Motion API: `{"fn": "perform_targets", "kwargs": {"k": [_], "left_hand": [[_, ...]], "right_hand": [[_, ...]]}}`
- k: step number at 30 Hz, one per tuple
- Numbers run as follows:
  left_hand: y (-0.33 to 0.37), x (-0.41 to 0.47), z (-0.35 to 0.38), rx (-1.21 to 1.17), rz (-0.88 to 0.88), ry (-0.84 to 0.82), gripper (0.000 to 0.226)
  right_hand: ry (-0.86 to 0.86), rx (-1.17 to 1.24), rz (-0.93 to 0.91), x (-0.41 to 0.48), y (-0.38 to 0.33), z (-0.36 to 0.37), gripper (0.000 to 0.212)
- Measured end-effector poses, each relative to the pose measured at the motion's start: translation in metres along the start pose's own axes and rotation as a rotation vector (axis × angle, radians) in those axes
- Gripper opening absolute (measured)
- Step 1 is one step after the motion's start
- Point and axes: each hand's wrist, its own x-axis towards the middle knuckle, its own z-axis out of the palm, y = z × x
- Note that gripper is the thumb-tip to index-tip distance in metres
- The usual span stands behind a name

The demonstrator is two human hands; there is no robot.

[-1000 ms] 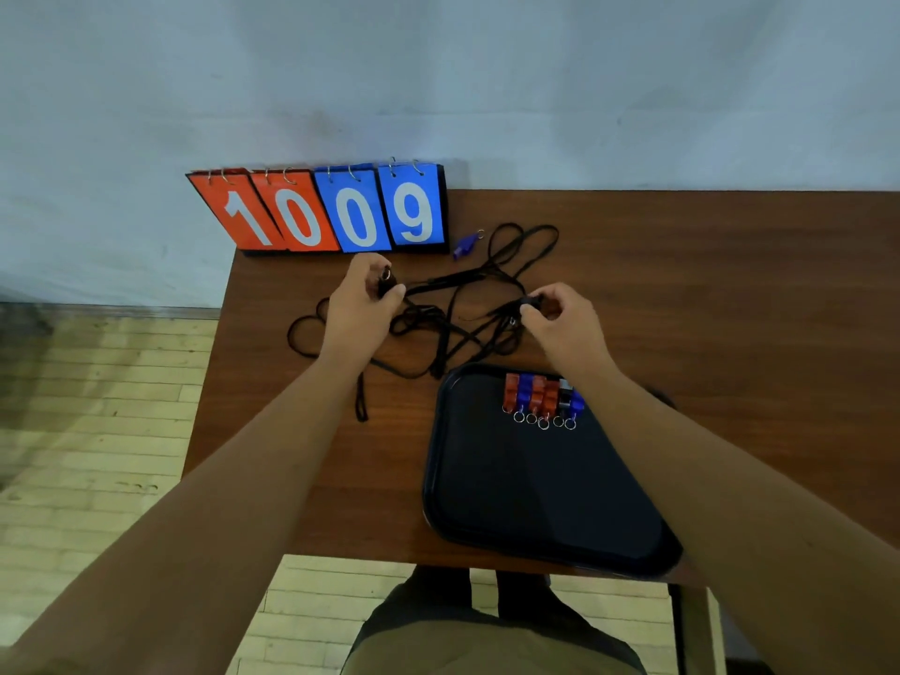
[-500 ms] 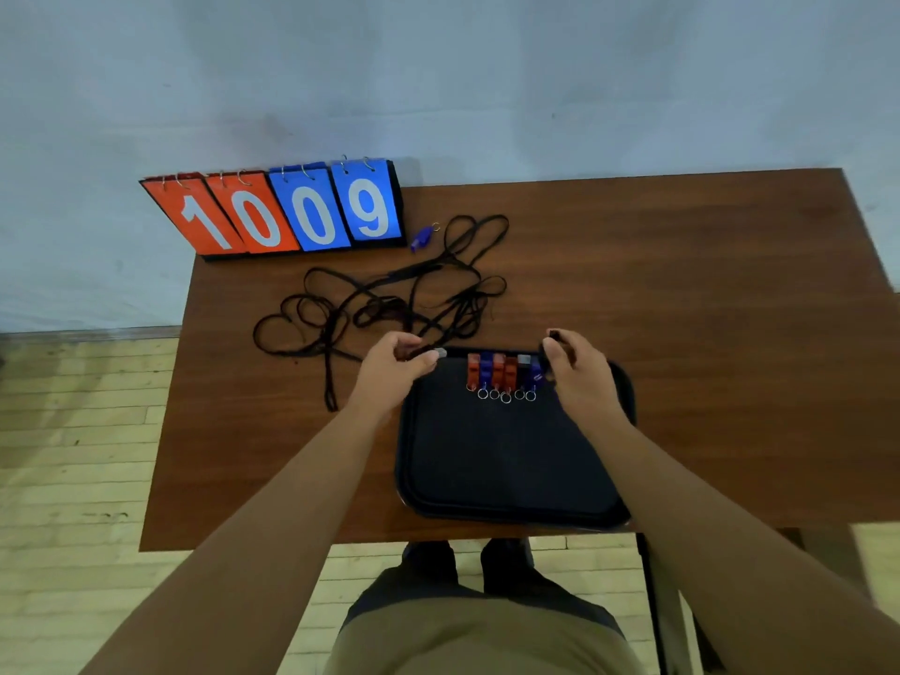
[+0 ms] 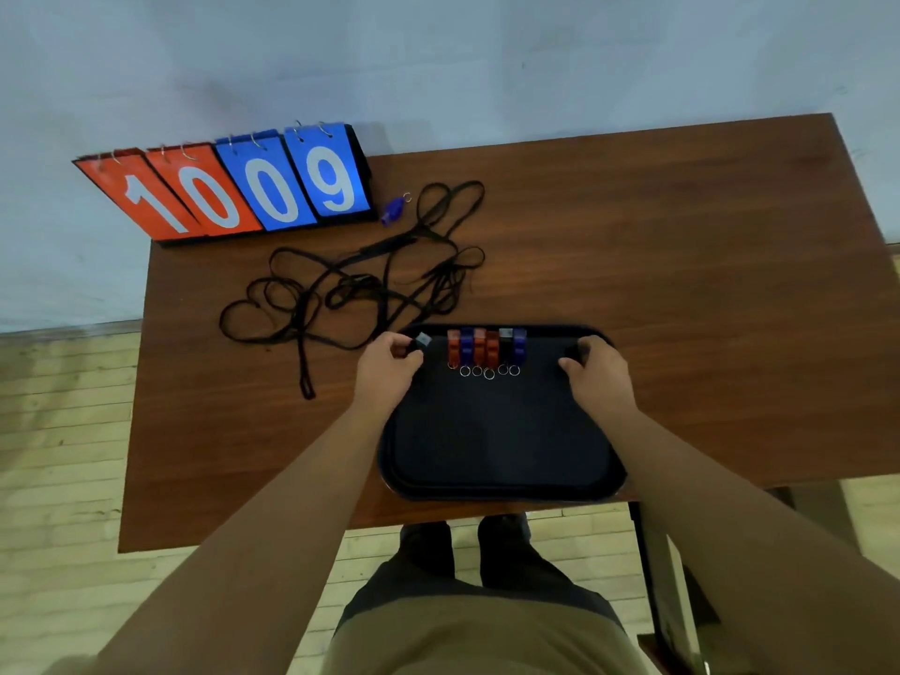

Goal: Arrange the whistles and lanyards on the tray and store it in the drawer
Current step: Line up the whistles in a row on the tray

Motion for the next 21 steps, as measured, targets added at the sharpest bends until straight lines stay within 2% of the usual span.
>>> {"fn": "perform_targets", "kwargs": {"k": [7, 14, 21], "left_hand": [[-0.011, 0.012, 0.013, 0.099, 0.043, 0.073, 0.025], [-0.018, 0.012, 0.019, 0.178, 0.1, 0.067, 0.032], [-0.024, 0.006, 0.023, 0.205, 0.163, 0.066, 0.026]], "right_hand": [[0.029, 0.004, -0.026, 0.022, -0.012, 0.019, 0.046], [0.035, 0.012, -0.074, 0.02, -0.007, 0.026, 0.051], [0.055, 0.071, -0.099, 0.011, 0.004, 0.035, 0.032]]}}
